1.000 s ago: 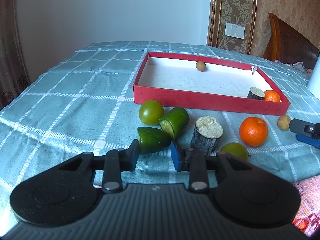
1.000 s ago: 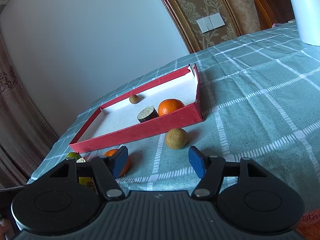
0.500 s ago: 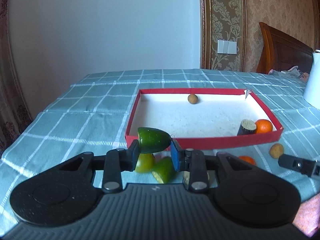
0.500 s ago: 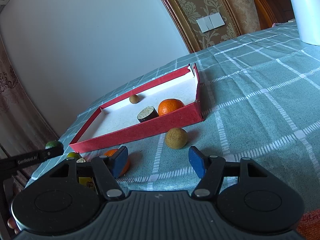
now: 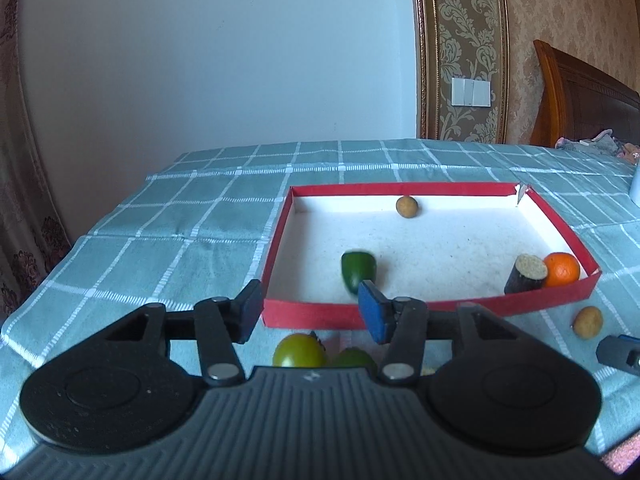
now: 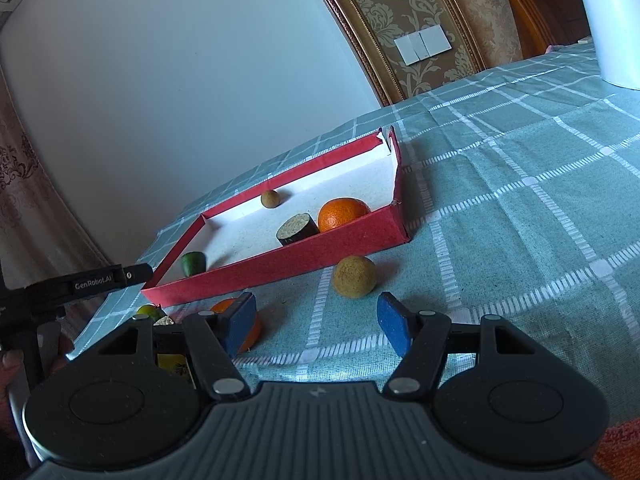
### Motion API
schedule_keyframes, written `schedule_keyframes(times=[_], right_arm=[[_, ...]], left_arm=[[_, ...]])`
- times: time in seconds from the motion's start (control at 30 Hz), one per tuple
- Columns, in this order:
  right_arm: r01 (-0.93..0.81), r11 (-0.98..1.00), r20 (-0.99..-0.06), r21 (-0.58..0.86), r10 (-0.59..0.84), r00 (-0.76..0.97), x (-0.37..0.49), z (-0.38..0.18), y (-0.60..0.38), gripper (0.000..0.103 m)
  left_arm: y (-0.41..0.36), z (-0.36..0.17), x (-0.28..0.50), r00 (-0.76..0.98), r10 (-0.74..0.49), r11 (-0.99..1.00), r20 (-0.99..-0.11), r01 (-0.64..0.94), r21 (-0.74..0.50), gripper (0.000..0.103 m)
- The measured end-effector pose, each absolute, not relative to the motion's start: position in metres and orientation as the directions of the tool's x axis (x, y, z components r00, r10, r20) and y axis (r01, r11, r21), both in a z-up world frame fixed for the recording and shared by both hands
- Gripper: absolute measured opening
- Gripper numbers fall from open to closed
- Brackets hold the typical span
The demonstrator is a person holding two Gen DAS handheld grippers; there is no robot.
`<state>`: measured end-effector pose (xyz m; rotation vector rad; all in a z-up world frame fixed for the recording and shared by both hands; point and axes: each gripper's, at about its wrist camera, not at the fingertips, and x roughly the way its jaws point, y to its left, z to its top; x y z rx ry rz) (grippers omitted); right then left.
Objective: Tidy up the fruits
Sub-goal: 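Lift the pepper chunk over the tray rim and release it with the left gripper, then move the right gripper to the brown kiwi and close around it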
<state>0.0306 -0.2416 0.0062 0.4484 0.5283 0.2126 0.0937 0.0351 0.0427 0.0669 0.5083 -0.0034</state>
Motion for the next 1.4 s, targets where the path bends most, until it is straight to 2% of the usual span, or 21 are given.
schedule_keyframes(times=[0.1,0.17,0.23,0.3,0.43,0.57,0.63,0.97,1.17,1.23,1.4], right_arm=[[-0.079,0.880,-0.433,0.468,0.306,0.848,0.029,0.006,-0.244,0.067],[-0.078,0.882,-0.436,0.465,0.305,0.847,0.030,0.007,-0.243,0.067],[-0.077,0.882,-0.437,0.465,0.304,0.846,0.030,0.007,-0.243,0.067],[-0.076,0.882,-0.439,0.465,0.304,0.846,0.030,0.007,-0.243,0.067],[-0.072,0.885,-0.446,0.460,0.301,0.843,0.031,0.006,-0.242,0.067],[-0.064,0.894,-0.453,0.444,0.285,0.845,0.031,0.007,-0.241,0.067],[-0.060,0.903,-0.466,0.425,0.275,0.841,0.032,0.008,-0.238,0.067],[-0.042,0.992,-0.526,0.117,0.098,0.845,0.049,0.032,-0.216,0.067],[-0.080,0.997,-0.575,0.020,0.077,0.815,0.072,0.028,-0.210,0.067],[-0.088,0.996,-0.585,0.013,0.079,0.808,0.077,0.025,-0.210,0.063],[-0.092,0.996,-0.607,0.007,0.078,0.791,0.083,0.018,-0.212,0.043]], left_arm=[[0.043,0.037,0.076,0.863,0.000,1.000,-0.505,0.012,0.020,0.050],[0.046,0.032,0.062,0.860,-0.008,1.000,-0.511,0.012,0.005,0.055],[0.047,0.028,0.049,0.864,0.005,1.000,-0.503,-0.004,0.003,0.073],[0.047,0.023,0.038,0.874,0.022,1.000,-0.486,-0.022,0.005,0.083],[0.047,0.012,0.033,0.872,0.049,0.999,-0.487,-0.038,0.031,0.090],[0.054,0.005,0.037,0.865,0.043,0.999,-0.499,-0.050,0.000,0.091],[0.057,0.005,0.036,0.870,0.035,0.999,-0.492,-0.049,-0.015,0.098],[0.068,0.006,0.033,0.885,-0.012,0.994,-0.466,-0.038,-0.098,0.098],[0.068,0.006,0.033,0.886,-0.012,0.994,-0.463,-0.037,-0.098,0.099],[0.068,0.006,0.033,0.886,-0.013,0.994,-0.463,-0.038,-0.101,0.099],[0.070,0.005,0.034,0.884,-0.015,0.993,-0.467,-0.041,-0.111,0.099]])
